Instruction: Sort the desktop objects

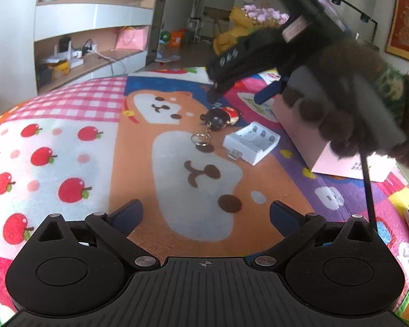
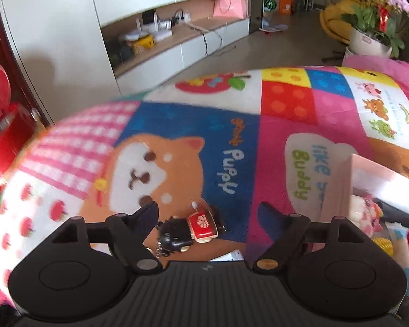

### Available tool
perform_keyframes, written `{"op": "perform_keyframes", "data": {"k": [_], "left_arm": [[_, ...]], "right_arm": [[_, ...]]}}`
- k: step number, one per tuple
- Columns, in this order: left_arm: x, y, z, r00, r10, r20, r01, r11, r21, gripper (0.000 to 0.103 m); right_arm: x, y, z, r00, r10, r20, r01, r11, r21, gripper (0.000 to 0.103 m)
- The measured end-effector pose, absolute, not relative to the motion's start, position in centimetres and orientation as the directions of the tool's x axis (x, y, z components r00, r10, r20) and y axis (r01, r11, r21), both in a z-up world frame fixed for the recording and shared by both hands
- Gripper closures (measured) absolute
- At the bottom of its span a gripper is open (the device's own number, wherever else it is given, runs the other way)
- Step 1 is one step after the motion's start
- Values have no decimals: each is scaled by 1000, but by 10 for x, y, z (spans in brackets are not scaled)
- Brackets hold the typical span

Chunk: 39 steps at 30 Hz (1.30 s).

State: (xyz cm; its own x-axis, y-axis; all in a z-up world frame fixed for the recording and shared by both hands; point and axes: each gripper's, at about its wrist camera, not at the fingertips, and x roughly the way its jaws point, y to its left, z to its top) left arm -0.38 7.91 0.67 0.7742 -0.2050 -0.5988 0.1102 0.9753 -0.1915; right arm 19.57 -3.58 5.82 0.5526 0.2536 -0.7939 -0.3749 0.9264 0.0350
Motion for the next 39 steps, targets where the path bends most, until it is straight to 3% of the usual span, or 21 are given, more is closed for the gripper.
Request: {"op": "perform_keyframes", "data": {"k": [4, 6, 7, 11, 18, 24, 28, 32, 36, 38, 39], "left_arm": [[-5, 79, 6, 778, -207, -593, 112, 975, -194, 1], [-5, 79, 6, 778, -207, -593, 112, 975, -194, 0], [-5, 79, 7, 778, -207, -593, 112, 975, -194, 0], [-5, 79, 6, 778, -207, -593, 112, 975, -193, 0], [-5, 75, 9, 774, -192, -604, 111, 979, -168, 0], [4, 56, 10, 768, -207, -606, 166, 978, -124, 0], [25, 36, 18, 793, -206, -573, 205, 976, -68, 0], [52, 18, 25, 804, -210, -557, 239, 971, -21, 0], [83, -1, 23, 792, -194, -579, 270, 962, 48, 1], [93, -9, 19, 783, -185, -594, 284, 956, 77, 11], [97, -12, 17, 772, -181, -609, 293, 952, 89, 24]], "right_arm": [[199, -30, 42, 522, 250, -816, -391, 920, 32, 23], [195, -29, 41, 495, 279, -823, -416, 907, 56, 39], [192, -27, 41, 480, 297, -826, -442, 894, 65, 40], [161, -28, 62, 535, 327, -779, -492, 870, 27, 41], [73, -97, 113, 578, 442, -686, -506, 854, 124, 41], [18, -171, 102, 651, 337, -680, -376, 922, 98, 40], [-8, -191, 78, 728, 199, -656, -266, 964, -3, 18], [-32, -196, 62, 722, 238, -649, -249, 965, 76, 5], [-45, -193, 46, 708, 281, -648, -246, 958, 146, 3], [-48, -193, 40, 710, 277, -648, -236, 960, 152, 3], [-50, -193, 38, 714, 269, -646, -232, 962, 143, 3]]}}
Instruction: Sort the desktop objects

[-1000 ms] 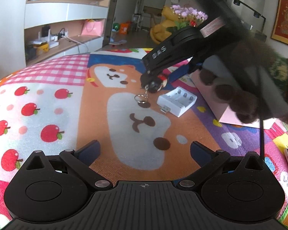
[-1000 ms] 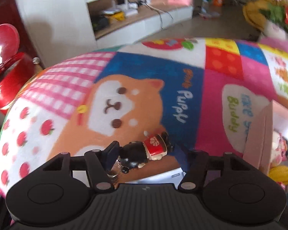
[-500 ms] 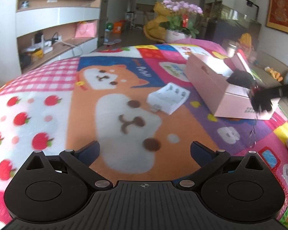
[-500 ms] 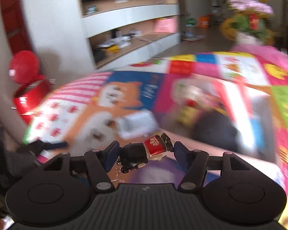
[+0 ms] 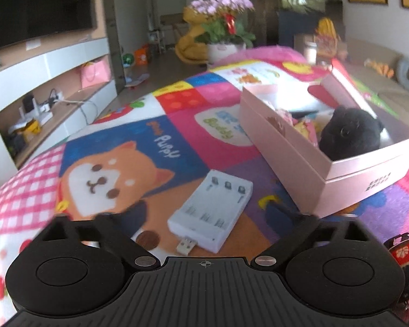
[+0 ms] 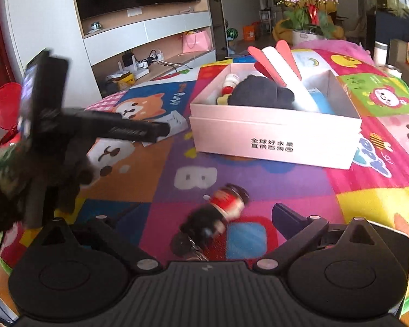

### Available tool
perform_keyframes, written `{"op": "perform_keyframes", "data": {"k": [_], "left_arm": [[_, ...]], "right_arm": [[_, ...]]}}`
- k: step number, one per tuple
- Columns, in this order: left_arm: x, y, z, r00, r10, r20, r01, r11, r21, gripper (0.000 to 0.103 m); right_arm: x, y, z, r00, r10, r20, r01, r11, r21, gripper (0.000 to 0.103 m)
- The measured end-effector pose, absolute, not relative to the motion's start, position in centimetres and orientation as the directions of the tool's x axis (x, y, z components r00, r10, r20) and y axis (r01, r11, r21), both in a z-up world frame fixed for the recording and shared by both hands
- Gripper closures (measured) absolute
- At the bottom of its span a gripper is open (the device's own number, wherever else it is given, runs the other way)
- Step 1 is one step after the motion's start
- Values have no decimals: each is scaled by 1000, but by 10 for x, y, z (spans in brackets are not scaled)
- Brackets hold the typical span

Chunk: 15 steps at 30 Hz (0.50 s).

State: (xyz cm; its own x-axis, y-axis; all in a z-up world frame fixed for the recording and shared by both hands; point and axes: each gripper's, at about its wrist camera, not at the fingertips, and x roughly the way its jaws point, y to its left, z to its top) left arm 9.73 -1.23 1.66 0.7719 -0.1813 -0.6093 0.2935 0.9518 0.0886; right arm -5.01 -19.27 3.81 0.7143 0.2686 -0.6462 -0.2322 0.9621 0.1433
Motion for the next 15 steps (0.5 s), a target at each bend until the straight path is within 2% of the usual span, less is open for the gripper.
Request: {"op": "perform_keyframes", "data": {"k": [1, 3, 7, 11, 15], "left_arm": [[101, -15, 14, 763, -180, -621, 300, 949, 93, 28], [104, -17, 9, 752, -179, -634, 307, 947, 97, 29], [100, -17, 8, 736, -201, -646, 324, 943, 76, 45], [82, -15, 12, 716, -243, -654, 365, 929, 54, 49], [41, -9, 19, 666, -356, -656, 469, 883, -3, 49]], "right_arm": [[-53, -193, 36, 717, 264, -646, -231, 963, 137, 2], [-55, -193, 33, 713, 268, -648, -233, 962, 142, 0], [-60, -195, 22, 687, 281, -670, -226, 959, 171, 0], [-60, -197, 19, 685, 279, -673, -213, 960, 181, 0], [-61, -195, 19, 693, 265, -670, -204, 964, 170, 0]]}}
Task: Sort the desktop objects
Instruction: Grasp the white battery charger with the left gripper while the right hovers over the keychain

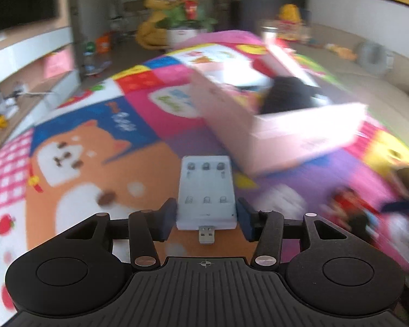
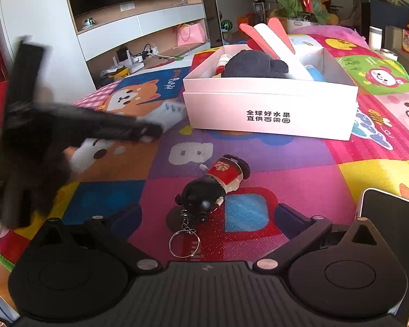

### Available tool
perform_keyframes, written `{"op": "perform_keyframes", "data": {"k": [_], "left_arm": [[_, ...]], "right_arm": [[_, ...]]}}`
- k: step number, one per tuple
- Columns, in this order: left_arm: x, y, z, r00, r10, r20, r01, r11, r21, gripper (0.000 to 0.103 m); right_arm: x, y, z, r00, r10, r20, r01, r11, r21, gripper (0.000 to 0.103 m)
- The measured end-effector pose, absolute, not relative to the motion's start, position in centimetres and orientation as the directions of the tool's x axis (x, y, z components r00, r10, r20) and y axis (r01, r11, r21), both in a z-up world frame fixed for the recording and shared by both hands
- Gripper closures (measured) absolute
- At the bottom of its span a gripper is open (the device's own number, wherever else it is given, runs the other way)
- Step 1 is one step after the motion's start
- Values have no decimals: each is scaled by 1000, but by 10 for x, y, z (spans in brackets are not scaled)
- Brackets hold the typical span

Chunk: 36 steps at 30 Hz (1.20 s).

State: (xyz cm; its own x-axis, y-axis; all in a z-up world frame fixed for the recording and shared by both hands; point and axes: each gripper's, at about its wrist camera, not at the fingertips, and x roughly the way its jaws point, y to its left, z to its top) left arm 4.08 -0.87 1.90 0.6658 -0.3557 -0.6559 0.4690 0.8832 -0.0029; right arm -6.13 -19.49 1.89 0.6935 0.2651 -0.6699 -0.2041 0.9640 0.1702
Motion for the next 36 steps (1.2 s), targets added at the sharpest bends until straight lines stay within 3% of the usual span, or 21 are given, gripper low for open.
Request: {"op": "perform_keyframes", "data": {"k": [4, 8, 11, 15, 18, 21, 24, 27, 29, 31, 34, 36], "left_arm": [[7, 6, 18, 677, -341, -653, 477, 878, 35, 40], [10, 28, 12, 746, -173, -643, 347, 925, 153, 31], [20, 45, 12, 759, -110, -642, 249, 960, 130, 29], [12, 44, 24, 728, -282, -624, 351, 936, -14, 11], [6, 18, 24, 692, -366, -623, 449, 893, -26, 11], [8, -6, 16, 685, -354, -636, 481, 876, 30, 11], [14, -13, 12, 712, -275, -646, 465, 874, 140, 9], [26, 8, 10, 783, -65, -618, 307, 905, 294, 6], [33, 27, 12, 799, 49, -600, 192, 923, 332, 6], [34, 49, 18, 786, -5, -619, 182, 957, 224, 6], [30, 58, 25, 739, -213, -639, 286, 958, 12, 2], [28, 47, 24, 718, -295, -631, 354, 934, -33, 1]], "right_arm": [[-62, -190, 17, 706, 237, -668, -192, 971, 142, 0], [-61, -183, 15, 717, 203, -667, -176, 978, 108, 0], [-61, -177, 14, 718, 175, -673, -172, 982, 72, 0], [-62, -175, 12, 719, 163, -676, -177, 983, 49, 0], [-62, -175, 12, 716, 160, -679, -177, 983, 45, 0], [-60, -174, 12, 708, 160, -688, -192, 981, 31, 0], [-59, -177, 15, 687, 177, -705, -218, 975, 33, 0], [-62, -185, 20, 687, 197, -700, -200, 977, 78, 0], [-63, -190, 21, 696, 201, -689, -180, 978, 103, 0], [-60, -192, 20, 696, 200, -690, -168, 979, 115, 0], [-57, -189, 18, 696, 197, -691, -165, 980, 113, 0], [-56, -187, 18, 698, 193, -690, -167, 980, 106, 0]]}}
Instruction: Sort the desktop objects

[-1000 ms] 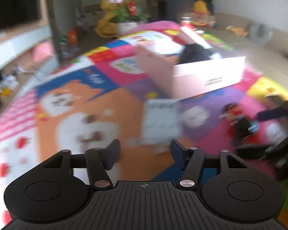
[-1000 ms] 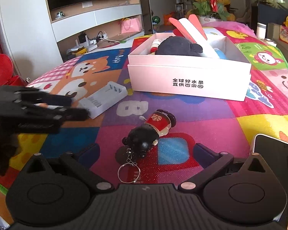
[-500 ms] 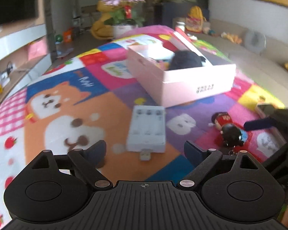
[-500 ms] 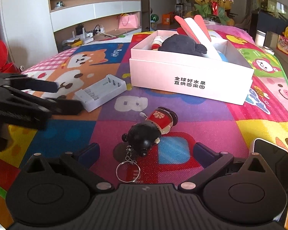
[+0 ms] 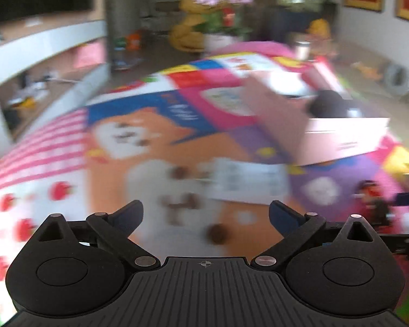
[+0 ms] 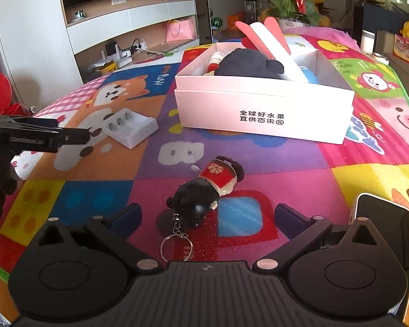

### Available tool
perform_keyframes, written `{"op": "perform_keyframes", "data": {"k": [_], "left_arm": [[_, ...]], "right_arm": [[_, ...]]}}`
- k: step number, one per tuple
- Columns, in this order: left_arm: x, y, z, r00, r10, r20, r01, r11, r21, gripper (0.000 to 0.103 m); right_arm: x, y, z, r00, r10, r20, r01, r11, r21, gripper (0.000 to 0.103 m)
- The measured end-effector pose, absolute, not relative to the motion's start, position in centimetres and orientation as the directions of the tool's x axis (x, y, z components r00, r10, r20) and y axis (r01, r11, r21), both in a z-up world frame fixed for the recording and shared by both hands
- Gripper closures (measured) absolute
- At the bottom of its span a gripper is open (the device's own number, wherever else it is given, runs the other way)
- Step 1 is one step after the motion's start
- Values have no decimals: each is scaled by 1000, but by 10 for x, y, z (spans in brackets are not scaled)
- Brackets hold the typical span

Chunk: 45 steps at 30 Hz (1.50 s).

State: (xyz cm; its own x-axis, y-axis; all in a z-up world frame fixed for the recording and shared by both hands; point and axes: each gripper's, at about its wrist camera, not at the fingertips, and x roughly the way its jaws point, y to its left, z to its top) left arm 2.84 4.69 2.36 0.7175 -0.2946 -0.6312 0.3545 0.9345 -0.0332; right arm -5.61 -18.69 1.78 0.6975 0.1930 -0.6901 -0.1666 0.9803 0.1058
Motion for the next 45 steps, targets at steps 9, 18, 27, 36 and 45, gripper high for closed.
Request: {"op": "perform_keyframes", "data": {"k": [9, 18, 27, 36, 45], "left_arm": [[50, -17, 4, 755, -263, -601, 403, 909, 109, 1], [87, -1, -2, 694, -282, -663, 368, 930, -11, 1], [68, 0, -1, 706, -265, -657, 352, 936, 1, 9], [-9, 19, 0, 715, -252, -652, 327, 945, -7, 6], [-11, 32, 1, 733, -256, -631, 265, 961, -82, 3]], "right_arm": [[-59, -182, 15, 701, 175, -691, -189, 980, 57, 0], [-61, -178, 12, 714, 158, -682, -194, 981, 24, 0], [-61, -179, 13, 708, 168, -686, -218, 976, 15, 0], [-60, -209, 38, 769, 79, -634, -119, 993, -20, 0], [-59, -196, 28, 762, -70, -644, -117, 963, -244, 13]]}}
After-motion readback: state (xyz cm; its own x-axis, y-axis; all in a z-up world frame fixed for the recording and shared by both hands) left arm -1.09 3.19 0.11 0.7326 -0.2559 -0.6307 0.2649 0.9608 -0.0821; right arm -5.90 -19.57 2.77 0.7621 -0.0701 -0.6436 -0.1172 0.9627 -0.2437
